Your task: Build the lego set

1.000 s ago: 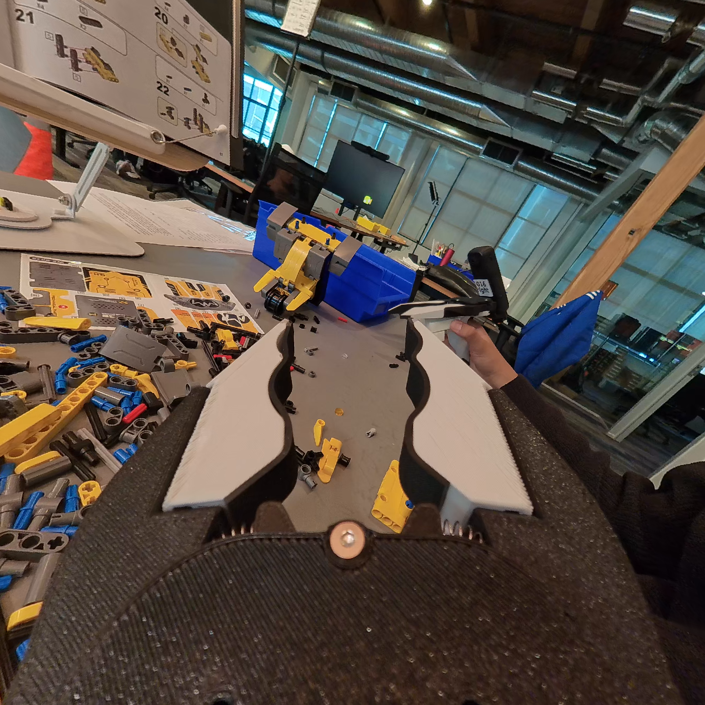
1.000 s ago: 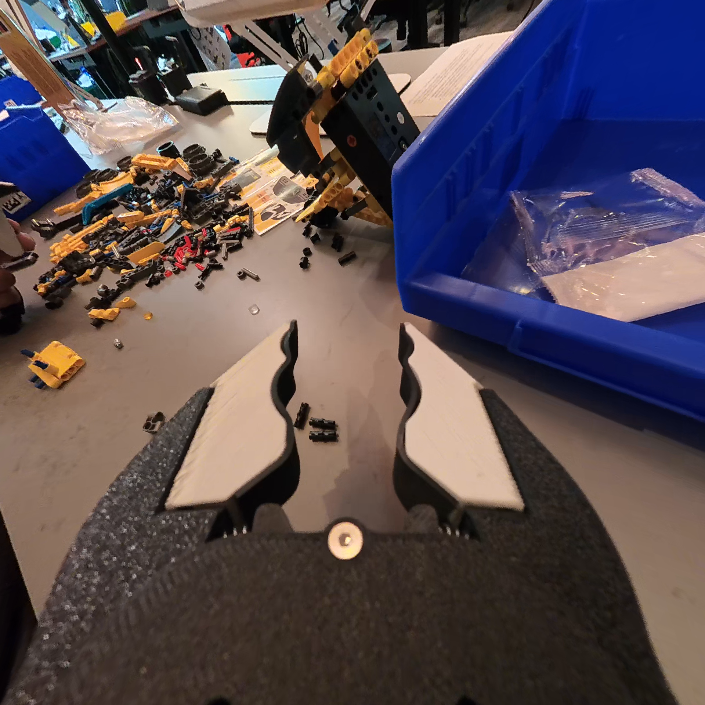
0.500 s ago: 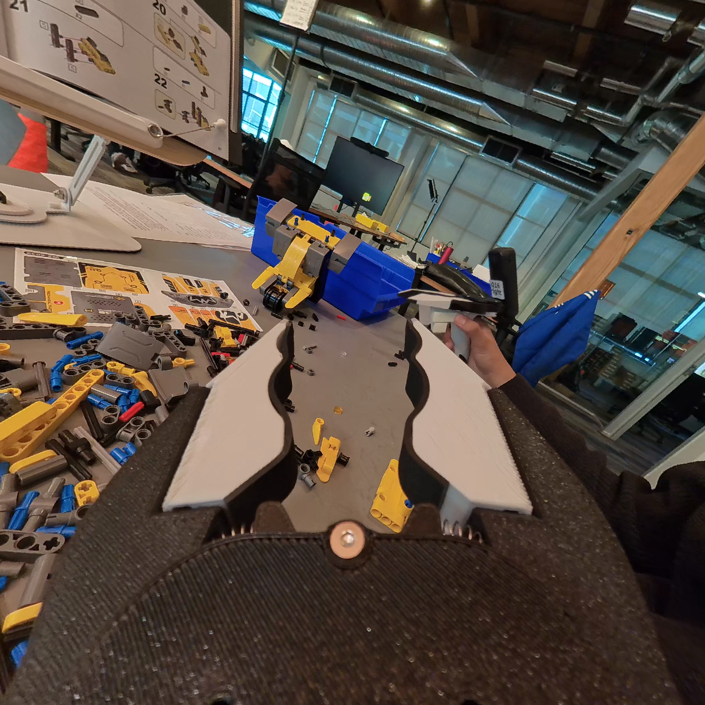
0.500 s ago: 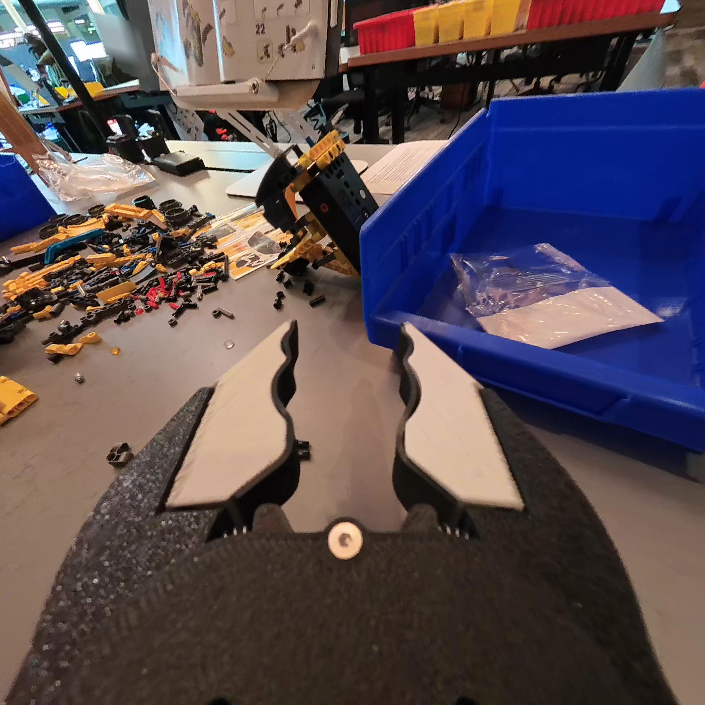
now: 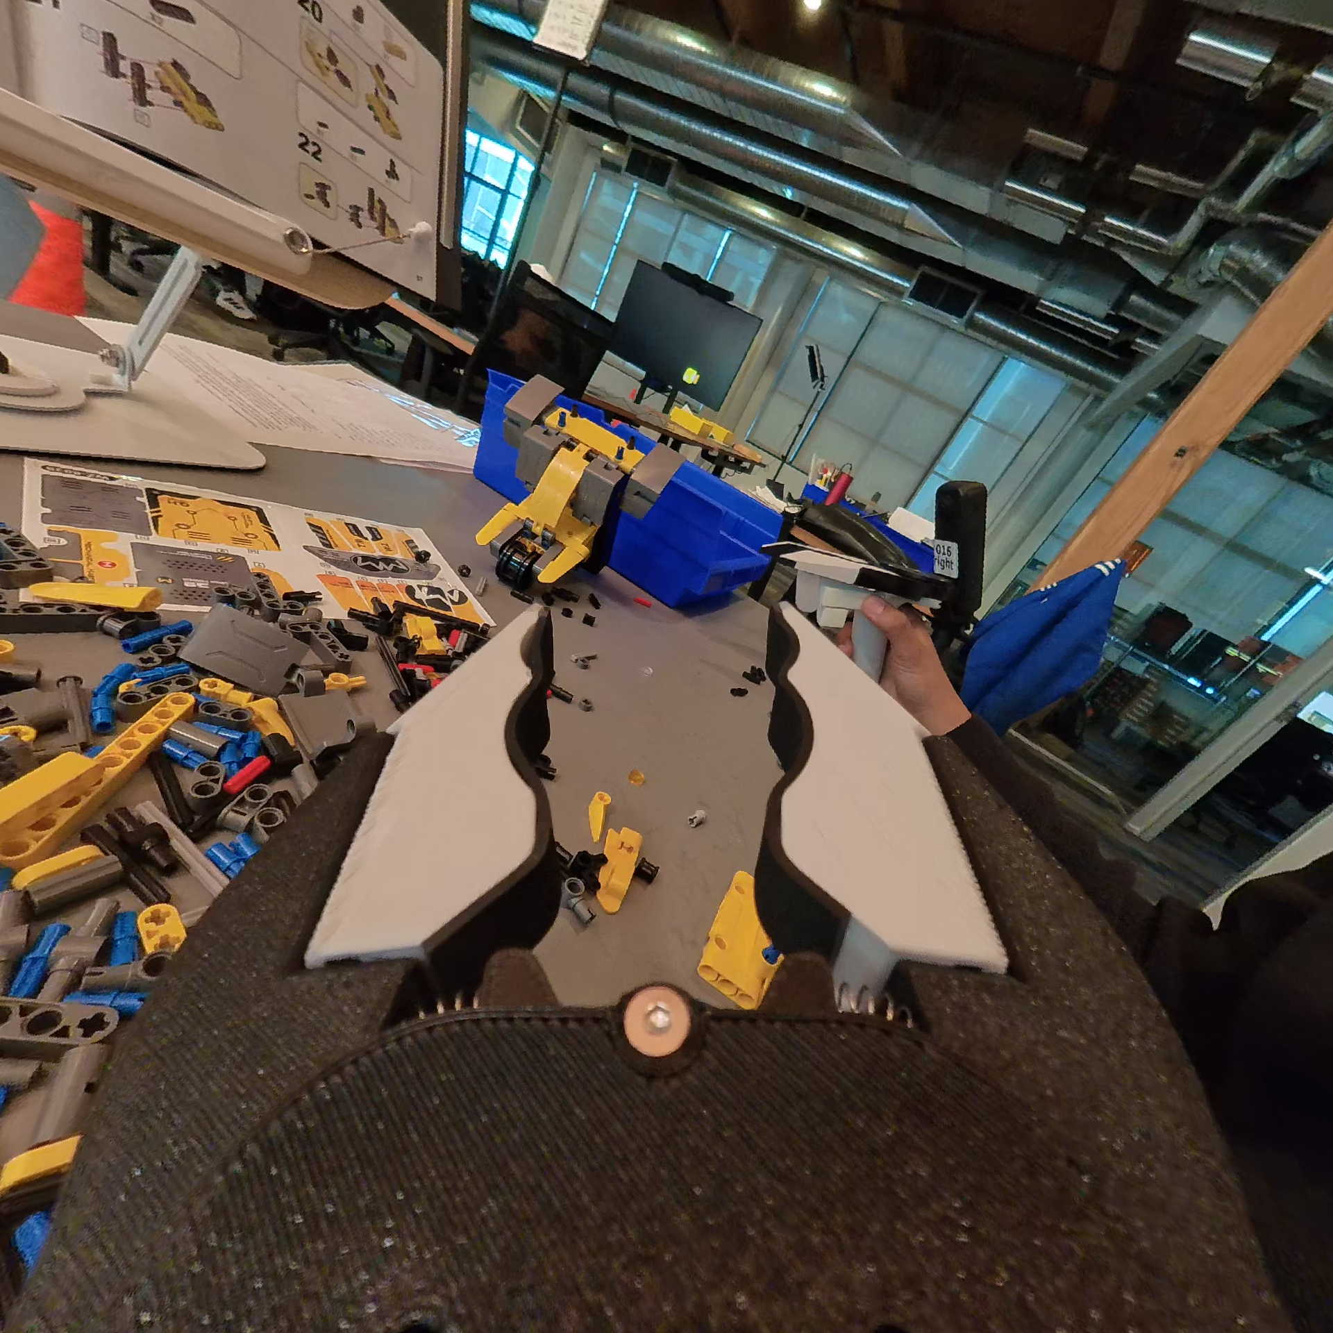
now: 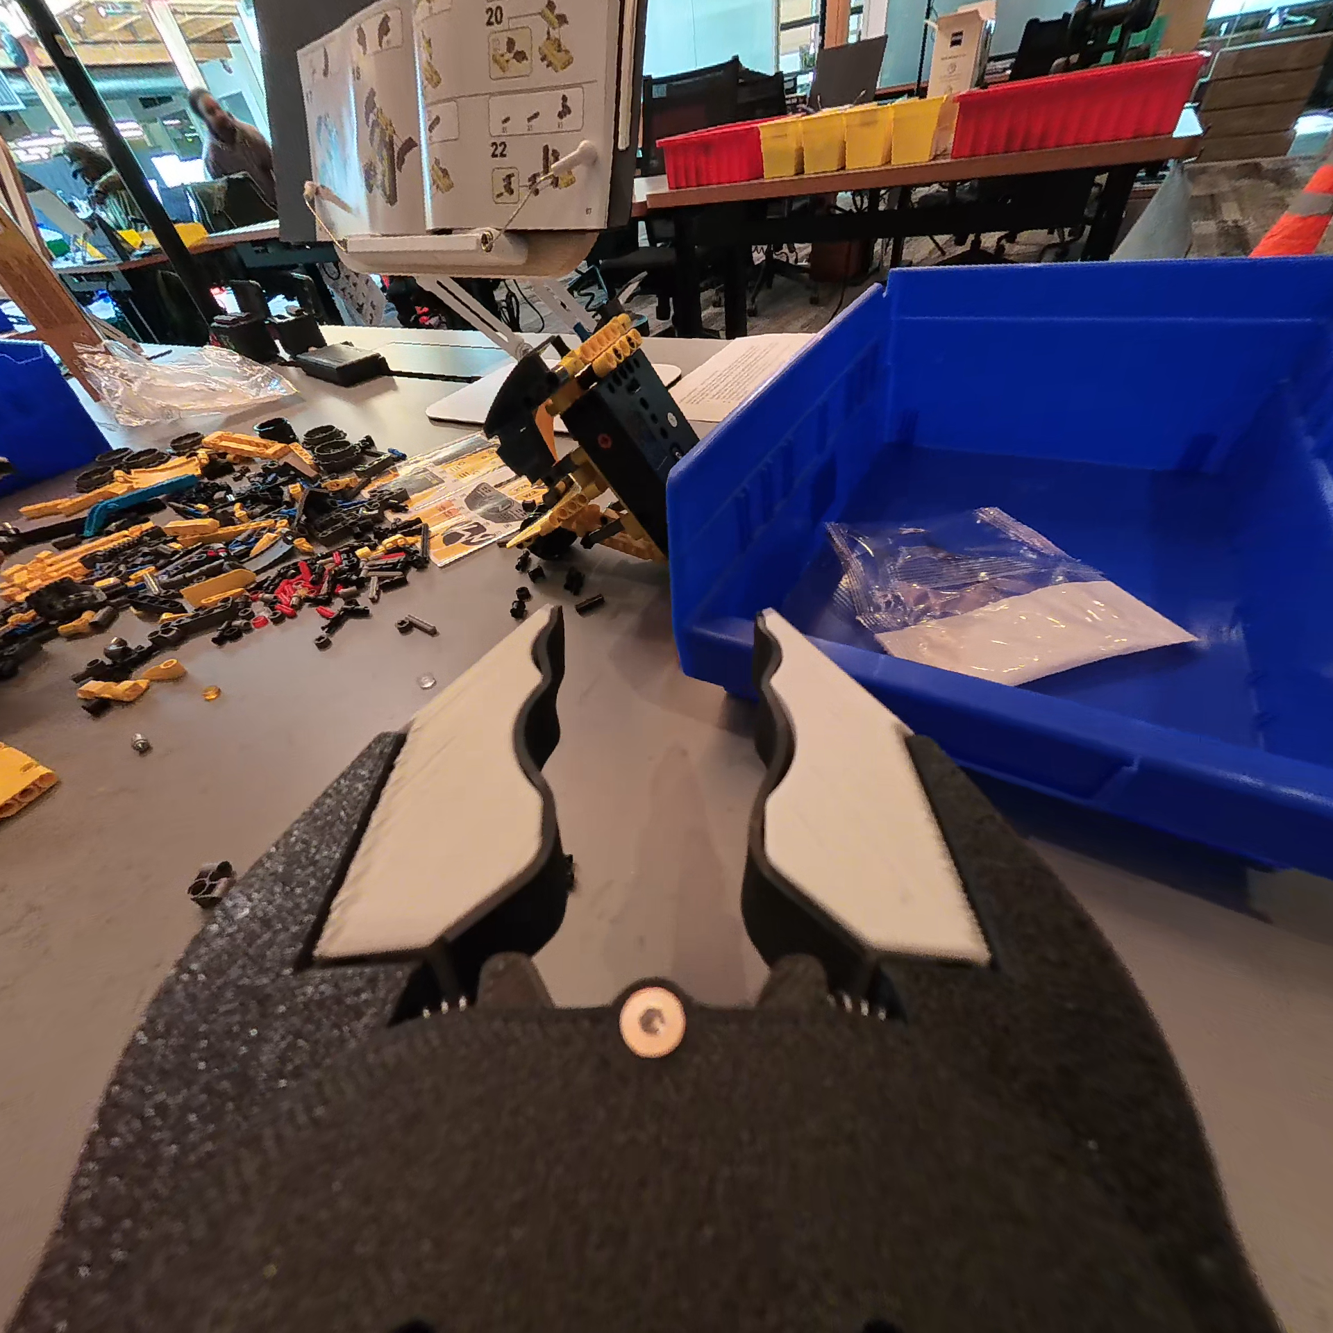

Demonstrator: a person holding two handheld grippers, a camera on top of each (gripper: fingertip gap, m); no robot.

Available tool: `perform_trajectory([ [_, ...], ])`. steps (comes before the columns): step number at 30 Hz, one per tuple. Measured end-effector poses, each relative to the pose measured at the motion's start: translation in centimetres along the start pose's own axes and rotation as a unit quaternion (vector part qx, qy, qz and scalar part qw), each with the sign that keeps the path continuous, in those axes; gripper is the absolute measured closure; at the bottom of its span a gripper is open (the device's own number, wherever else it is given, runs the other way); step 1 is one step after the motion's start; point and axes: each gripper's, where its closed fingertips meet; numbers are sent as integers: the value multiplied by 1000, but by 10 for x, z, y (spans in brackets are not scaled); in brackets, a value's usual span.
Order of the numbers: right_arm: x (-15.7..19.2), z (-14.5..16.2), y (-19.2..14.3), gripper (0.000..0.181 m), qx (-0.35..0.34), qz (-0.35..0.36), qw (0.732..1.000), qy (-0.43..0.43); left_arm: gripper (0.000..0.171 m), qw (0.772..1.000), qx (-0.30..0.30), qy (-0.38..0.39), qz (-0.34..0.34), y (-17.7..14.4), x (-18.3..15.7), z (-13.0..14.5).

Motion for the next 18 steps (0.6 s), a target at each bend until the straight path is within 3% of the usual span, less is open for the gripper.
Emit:
perform_trajectory([
  [18,-3,-1,-3,129,-5,25,1000,-9,118,999,-6,43,0,0,-8,1],
])
Point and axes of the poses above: each gripper's, where its closed fingertips meet, y out along the fingers, z out of its underside, x = y × z across the jaws, and after that the axes turned 12 degrees about -y, right-handed
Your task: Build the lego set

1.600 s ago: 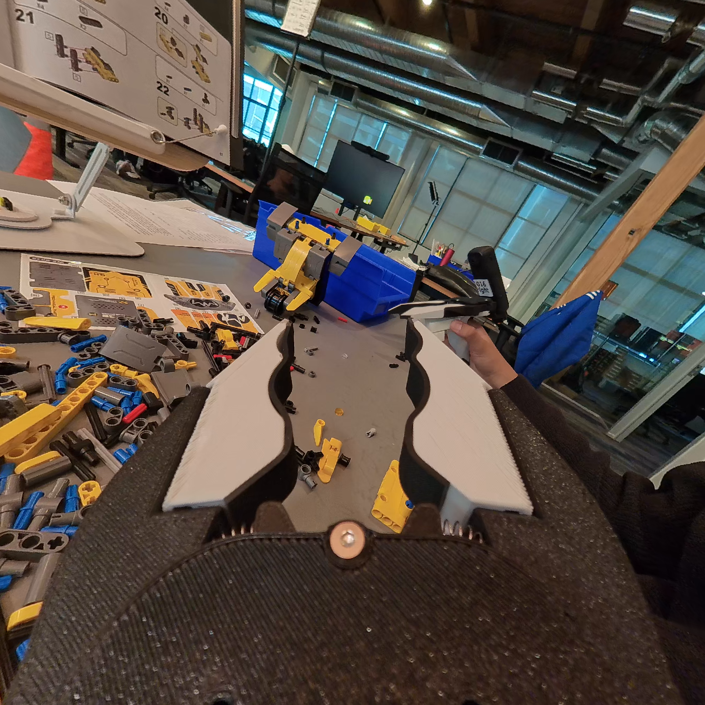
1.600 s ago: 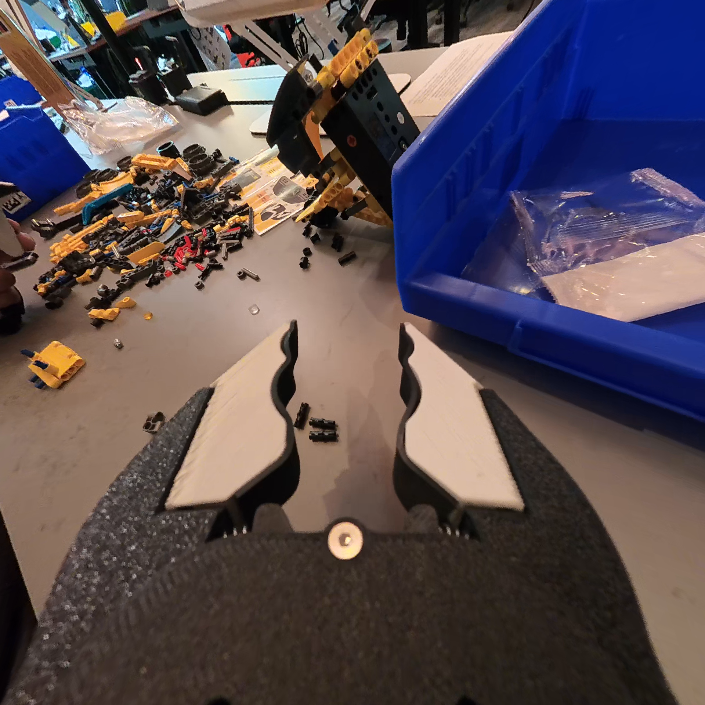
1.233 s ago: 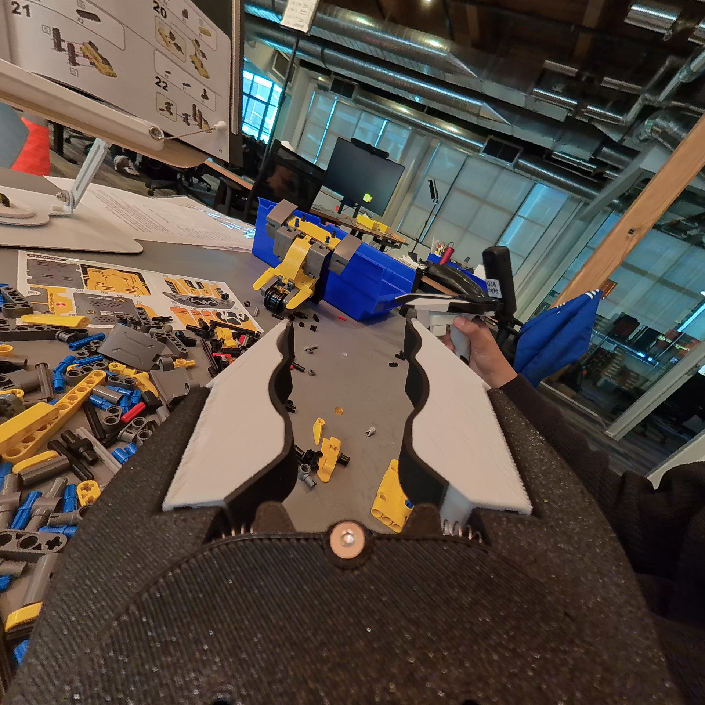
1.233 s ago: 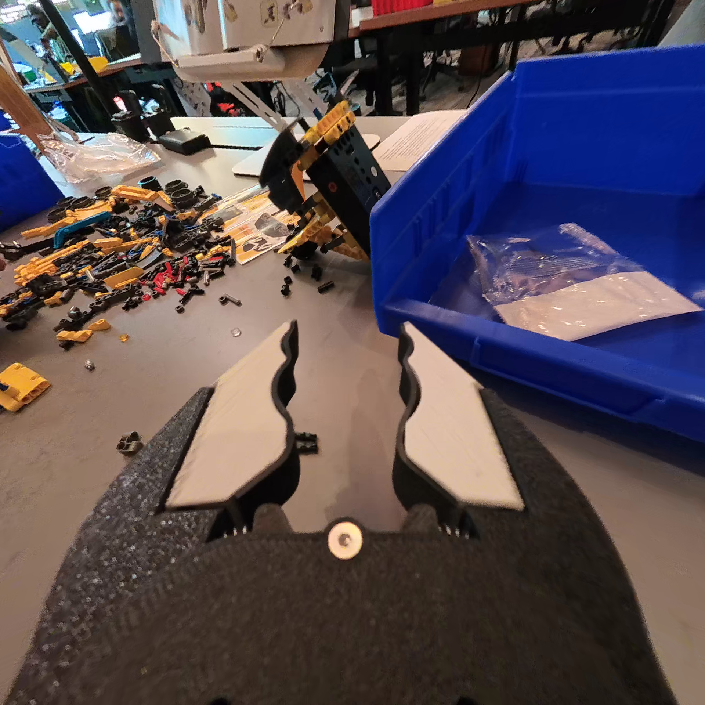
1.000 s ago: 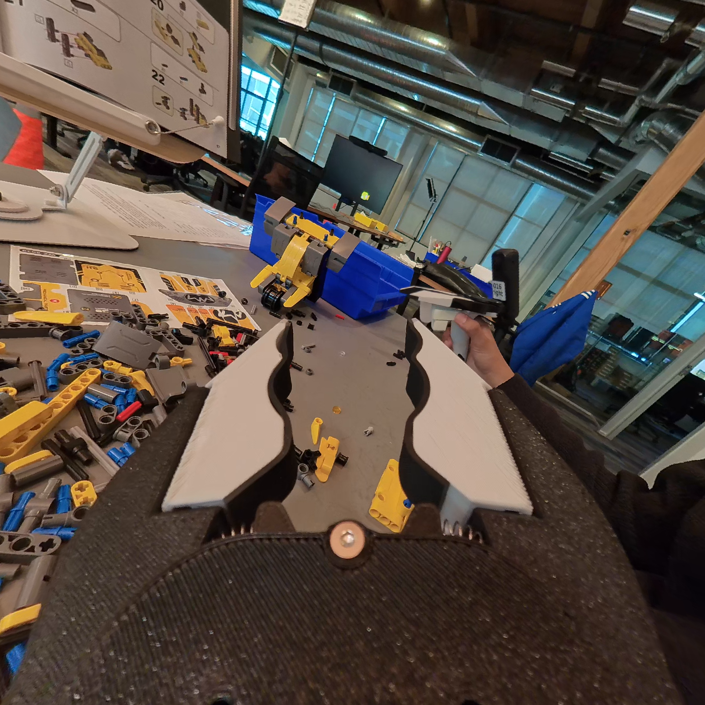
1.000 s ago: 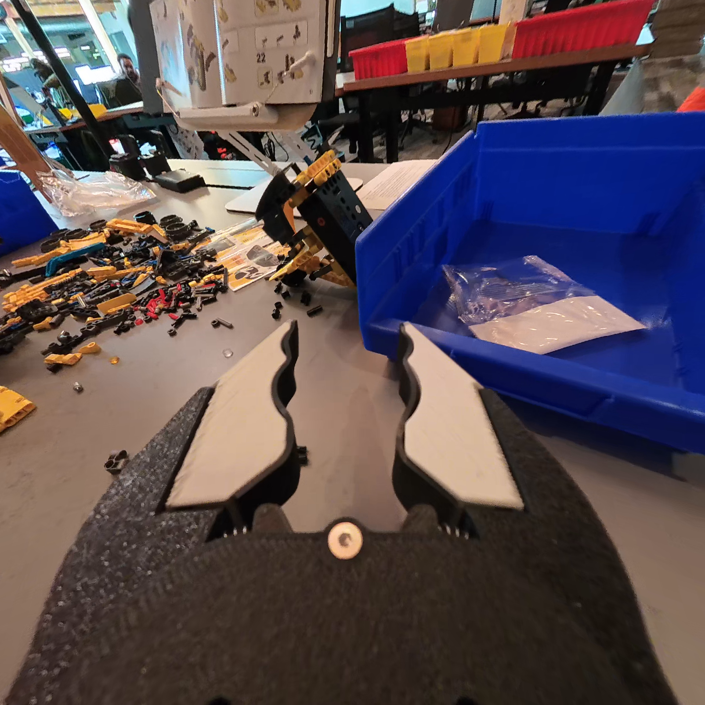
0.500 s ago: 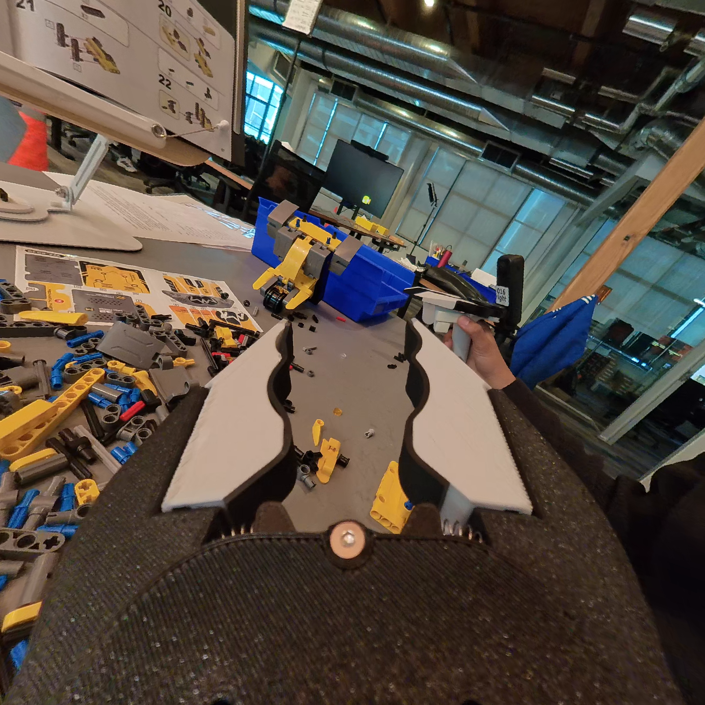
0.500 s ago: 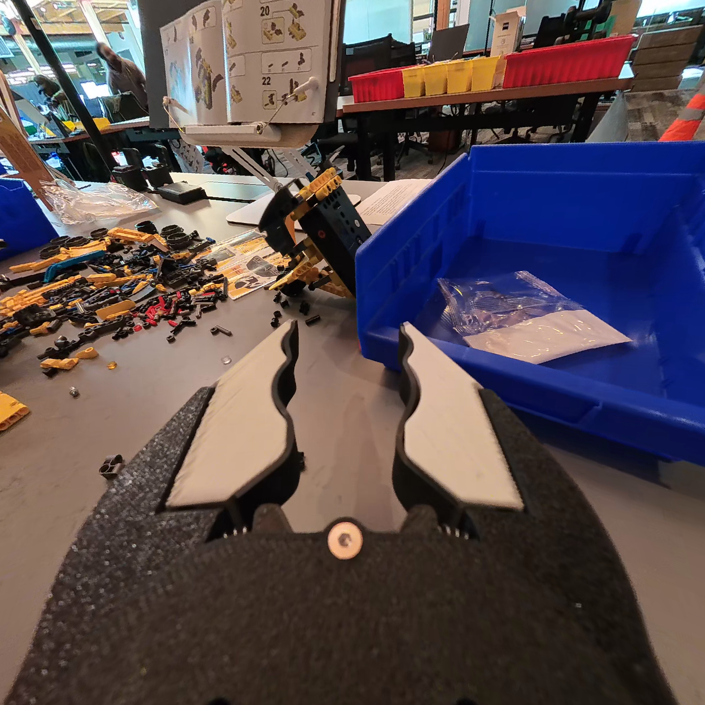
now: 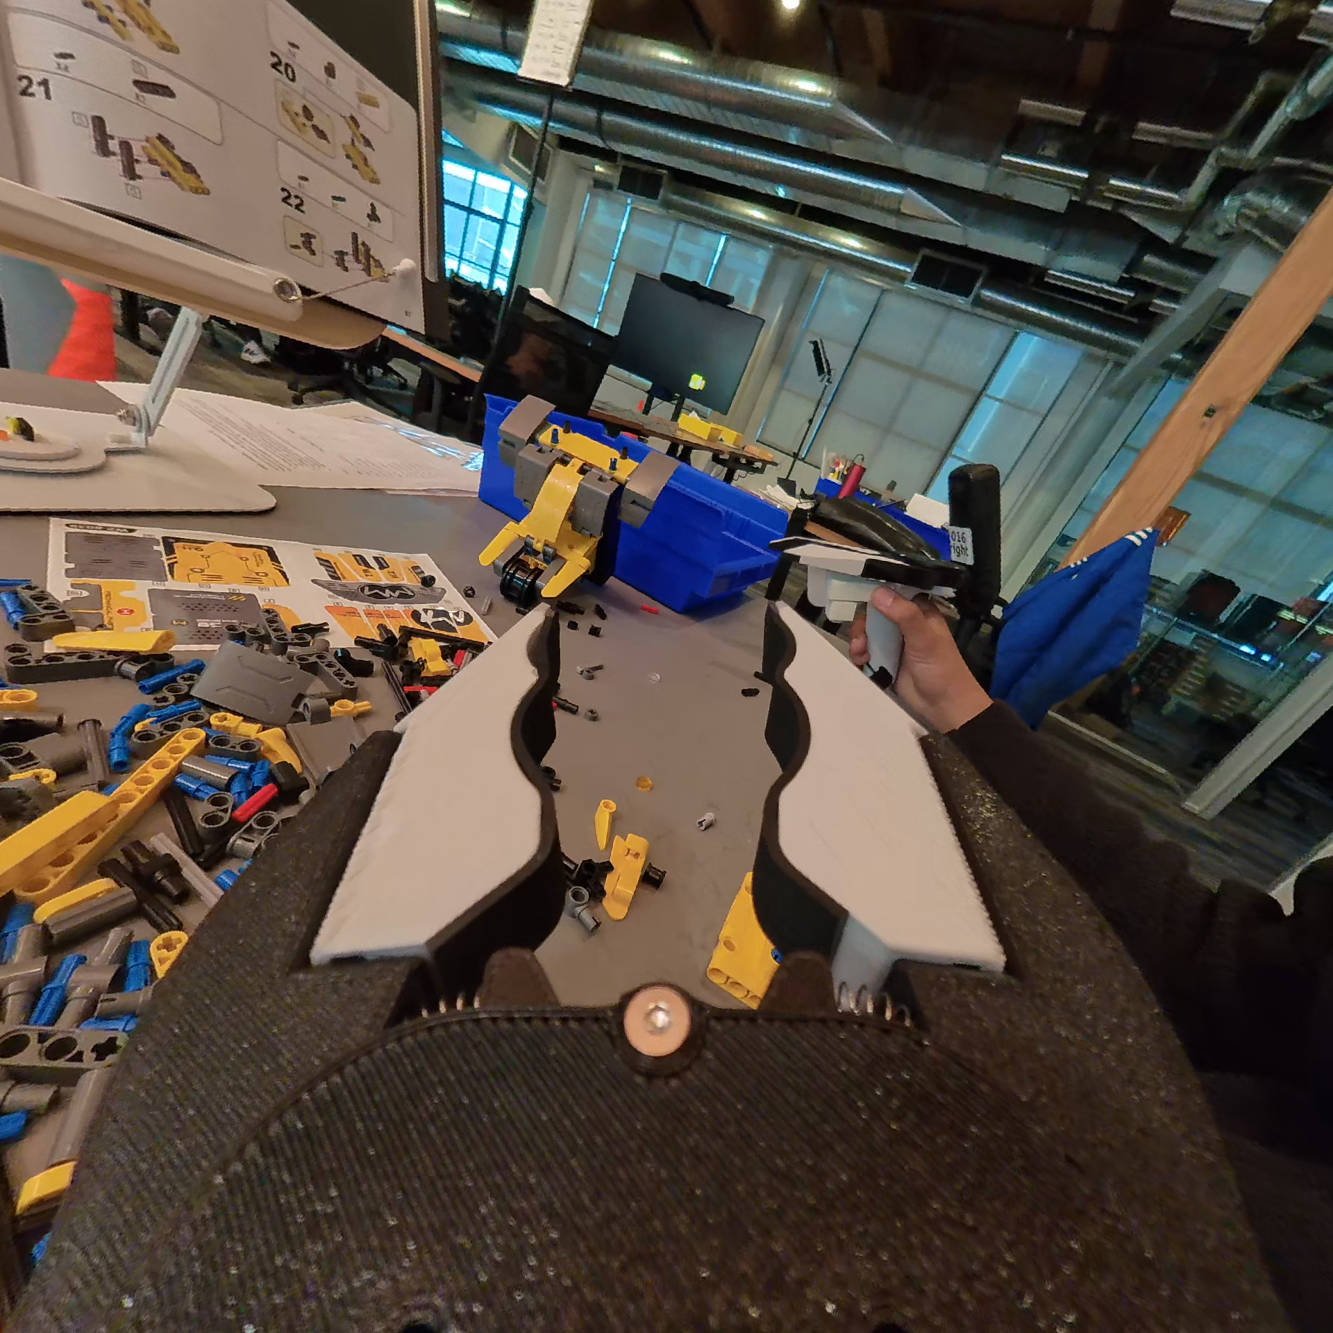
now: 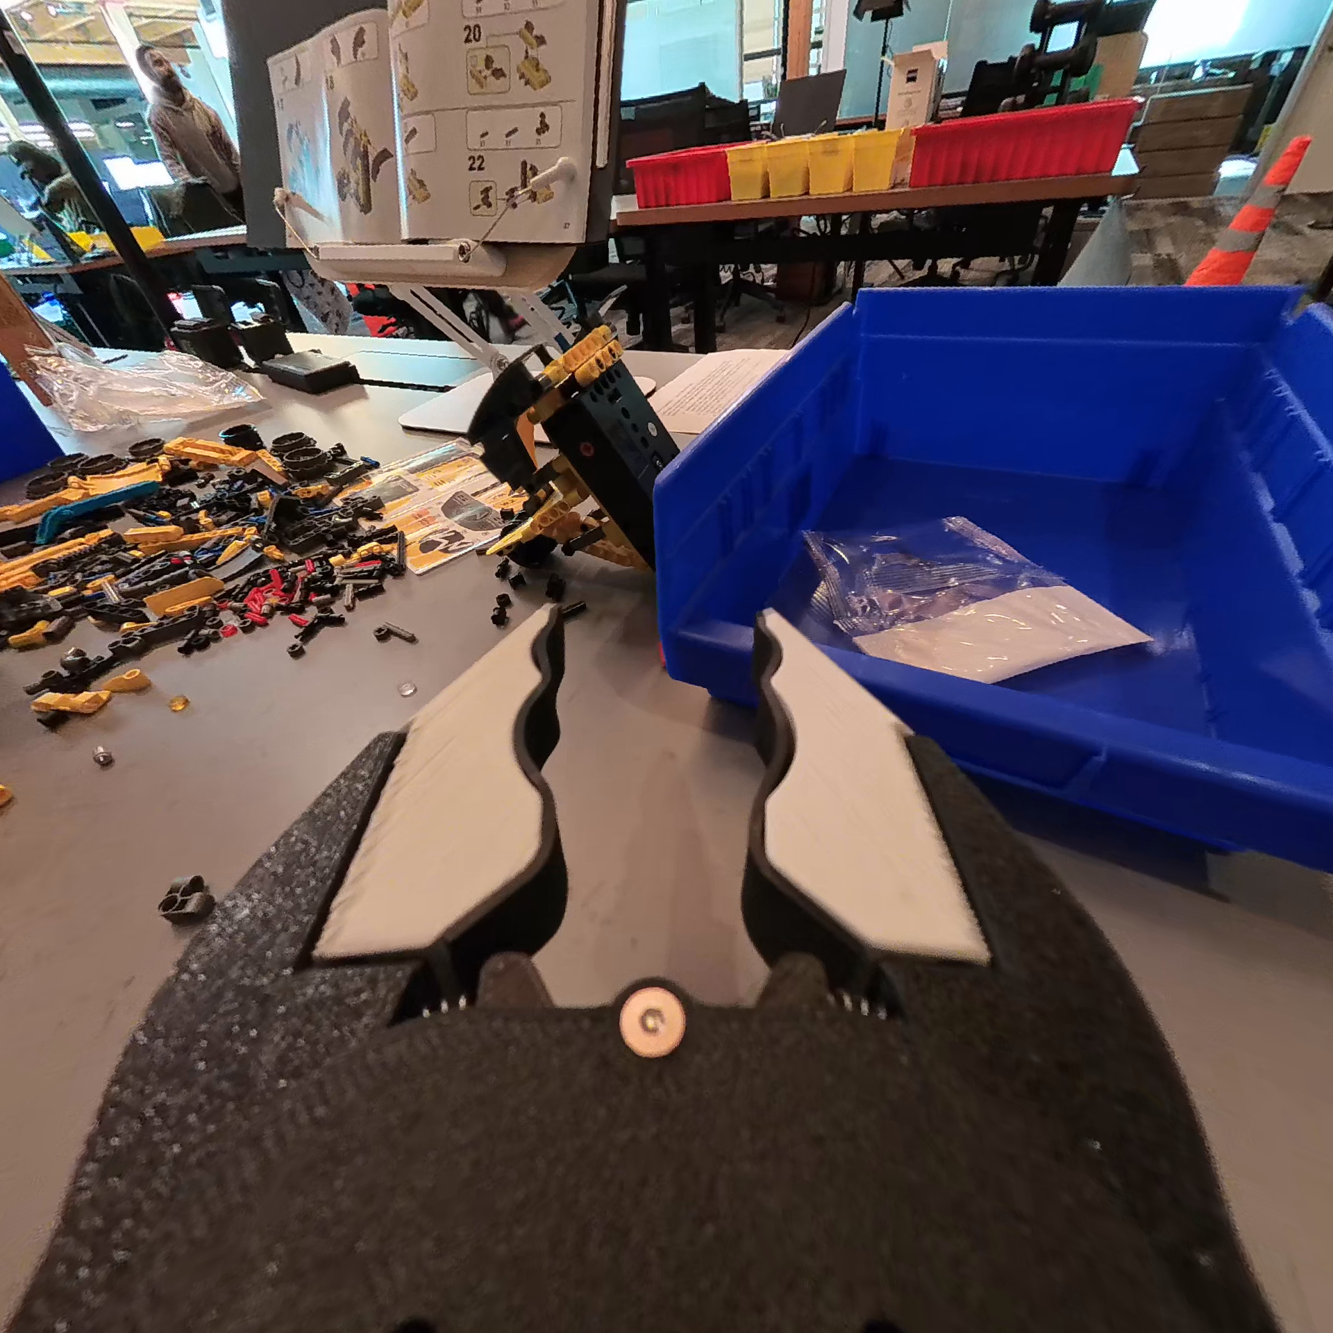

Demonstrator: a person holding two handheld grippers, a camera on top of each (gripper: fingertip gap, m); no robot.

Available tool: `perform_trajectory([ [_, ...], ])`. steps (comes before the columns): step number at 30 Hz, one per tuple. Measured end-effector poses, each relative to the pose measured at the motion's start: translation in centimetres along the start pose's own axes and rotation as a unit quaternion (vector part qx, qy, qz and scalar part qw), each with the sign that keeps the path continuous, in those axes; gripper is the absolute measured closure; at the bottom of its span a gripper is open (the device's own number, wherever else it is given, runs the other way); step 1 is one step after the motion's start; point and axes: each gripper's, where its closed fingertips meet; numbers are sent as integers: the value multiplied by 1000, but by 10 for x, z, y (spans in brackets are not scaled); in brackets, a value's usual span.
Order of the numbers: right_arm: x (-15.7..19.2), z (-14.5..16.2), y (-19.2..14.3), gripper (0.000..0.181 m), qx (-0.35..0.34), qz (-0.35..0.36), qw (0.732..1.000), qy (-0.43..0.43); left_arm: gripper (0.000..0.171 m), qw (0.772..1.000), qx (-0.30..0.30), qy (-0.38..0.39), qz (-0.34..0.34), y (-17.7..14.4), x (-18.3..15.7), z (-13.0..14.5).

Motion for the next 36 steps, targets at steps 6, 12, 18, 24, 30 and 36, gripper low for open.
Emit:
perform_trajectory([
  [6,5,0,1,129,4,-7,1000,-10,119,1000,8,5,-5,3,2,1],
  [12,6,2,2,129,9,-6,1000,-13,119,1000,-1,-7,-6,1,4,-2],
  [18,6,-1,-1,129,-1,-4,1000,-13,119,1000,7,-1,-5,3,3,1],
  [24,6,0,0,129,4,-3,1000,-15,119,1000,0,-6,-6,1,4,-1],
  [30,3,0,-1,129,1,2,1000,-12,119,1000,-5,-6,-5,-1,4,-2],
  [36,4,2,1,129,11,2,1000,-19,123,998,-34,43,-42,-6,10,-12],
])
Point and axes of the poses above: each gripper's, where its closed fingertips meet, y out along the fingers, z out of its underside, x = y × z across the jaws, and after that the axes turned 12 degrees about -y, right-handed
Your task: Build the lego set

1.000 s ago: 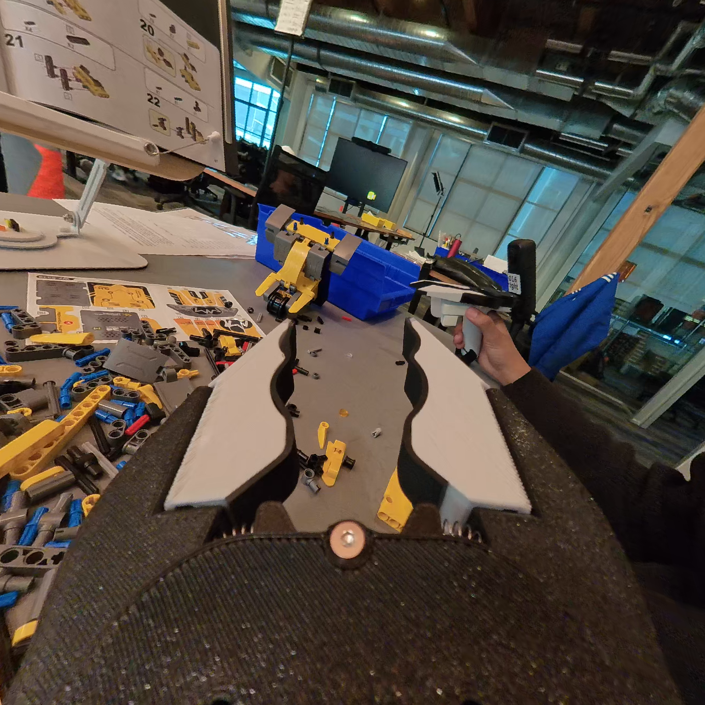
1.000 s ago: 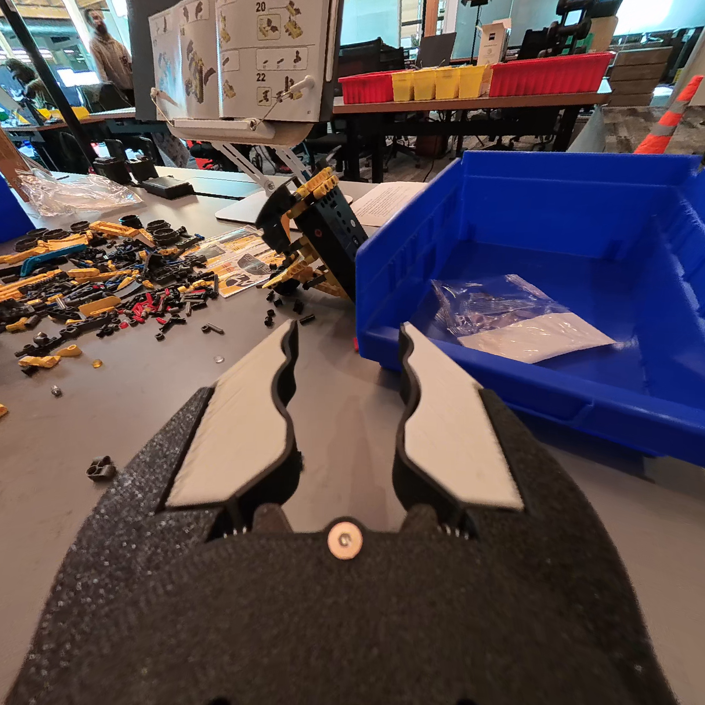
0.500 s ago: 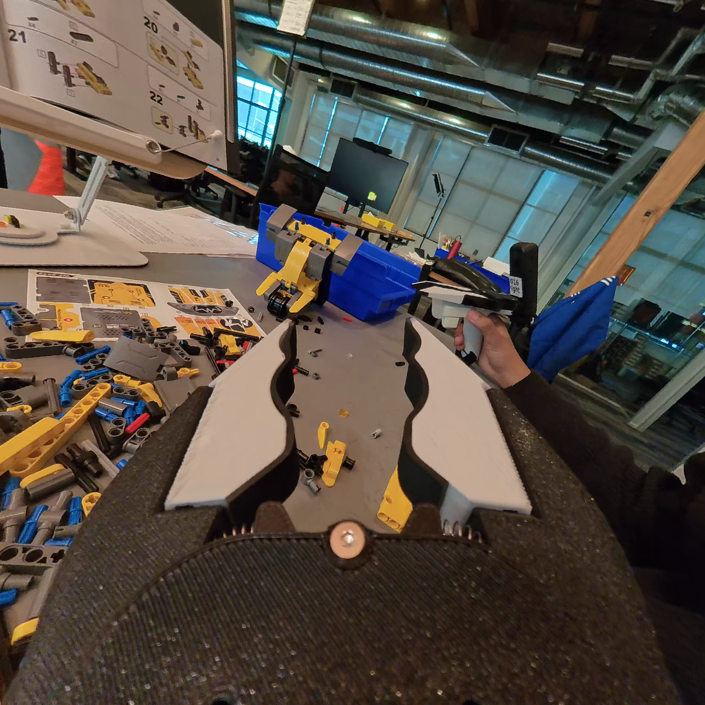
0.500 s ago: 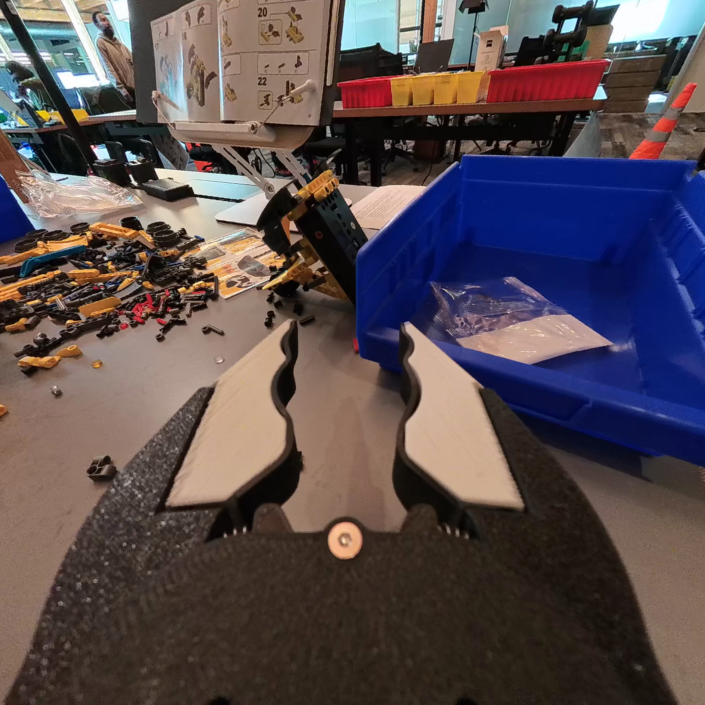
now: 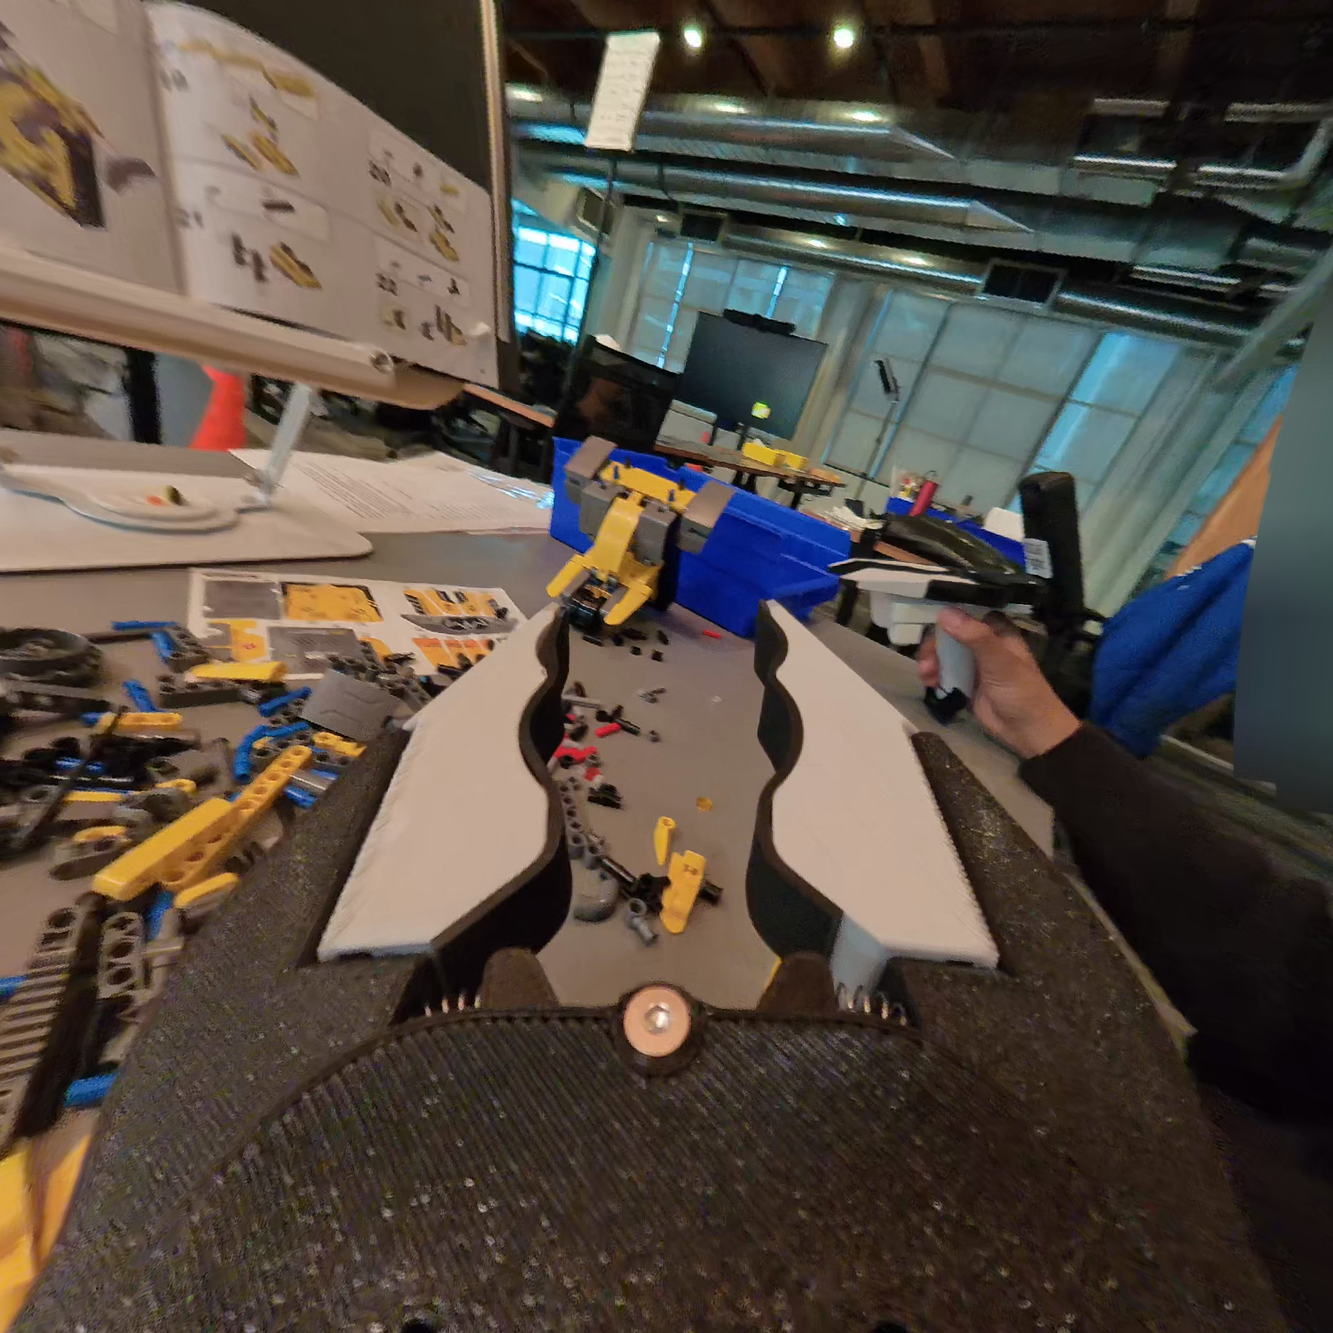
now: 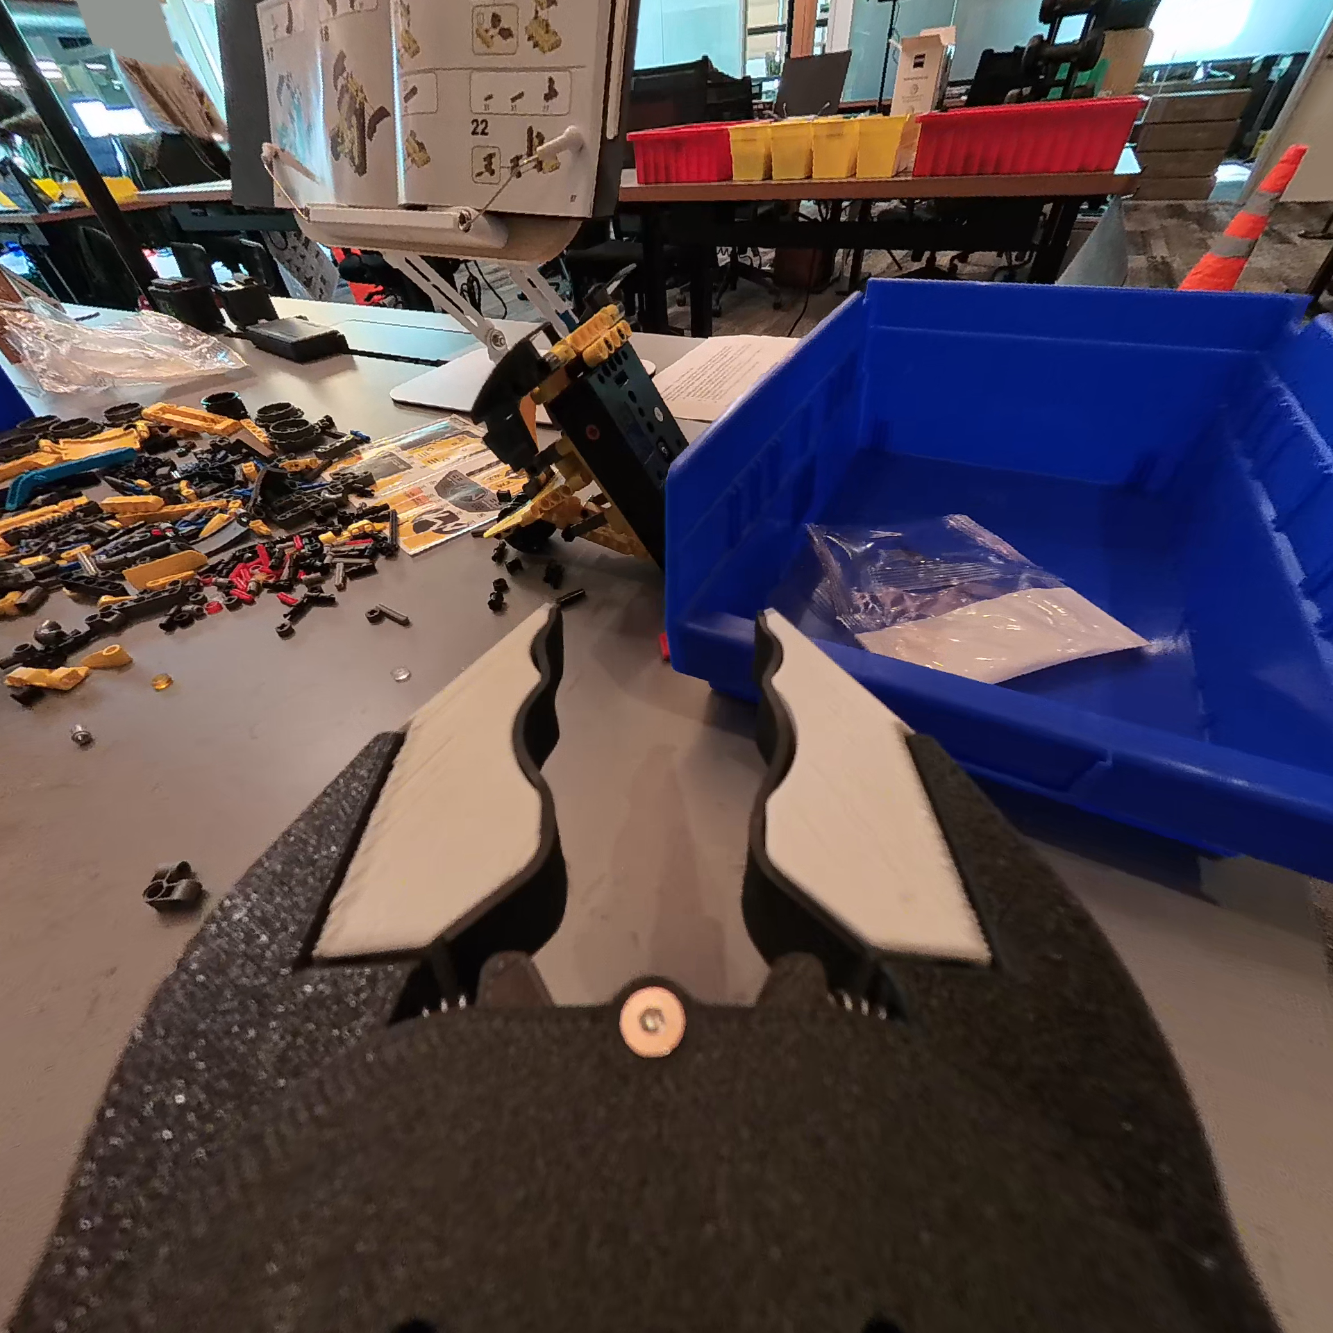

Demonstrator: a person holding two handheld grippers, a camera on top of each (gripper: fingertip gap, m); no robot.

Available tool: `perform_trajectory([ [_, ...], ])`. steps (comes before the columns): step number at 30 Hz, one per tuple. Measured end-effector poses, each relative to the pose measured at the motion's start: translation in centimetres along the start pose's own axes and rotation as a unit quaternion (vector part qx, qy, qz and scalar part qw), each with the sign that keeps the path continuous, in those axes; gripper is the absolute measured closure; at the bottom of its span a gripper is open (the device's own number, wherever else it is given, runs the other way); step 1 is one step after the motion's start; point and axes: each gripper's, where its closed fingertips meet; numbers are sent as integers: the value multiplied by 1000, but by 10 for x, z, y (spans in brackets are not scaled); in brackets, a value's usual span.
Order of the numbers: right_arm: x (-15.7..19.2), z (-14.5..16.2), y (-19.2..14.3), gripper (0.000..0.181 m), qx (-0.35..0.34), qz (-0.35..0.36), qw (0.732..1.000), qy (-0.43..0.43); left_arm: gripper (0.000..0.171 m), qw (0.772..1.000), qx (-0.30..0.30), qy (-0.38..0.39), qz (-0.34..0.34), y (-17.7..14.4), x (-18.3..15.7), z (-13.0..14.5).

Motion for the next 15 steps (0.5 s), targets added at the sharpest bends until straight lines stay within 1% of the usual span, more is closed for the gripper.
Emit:
perform_trajectory([
  [3,1,1,1,128,6,0,1000,-5,125,999,-20,32,-23,-3,3,-6],
  [5,1,2,2,129,10,-1,1000,-6,128,998,-36,44,-34,-5,4,-12],
  [9,2,3,3,128,15,-1,1000,-7,147,994,-73,46,-63,-12,12,-25],
  [10,2,3,3,128,15,-1,1000,-7,157,994,-78,43,-70,-14,14,-27],
  [12,2,4,4,128,16,0,1000,-7,169,993,-83,37,-80,-16,18,-30],
  [13,2,4,4,128,16,0,1000,-7,171,992,-84,33,-86,-16,21,-30],
  [15,2,4,4,128,17,0,1000,-7,171,991,-81,26,-100,-17,27,-30],
])
Point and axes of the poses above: each gripper's, where its closed fingertips meet, y out along the fingers, z out of its underside, x = y × z across the jaws, and after that the axes turned 12 degrees about -y, right-handed
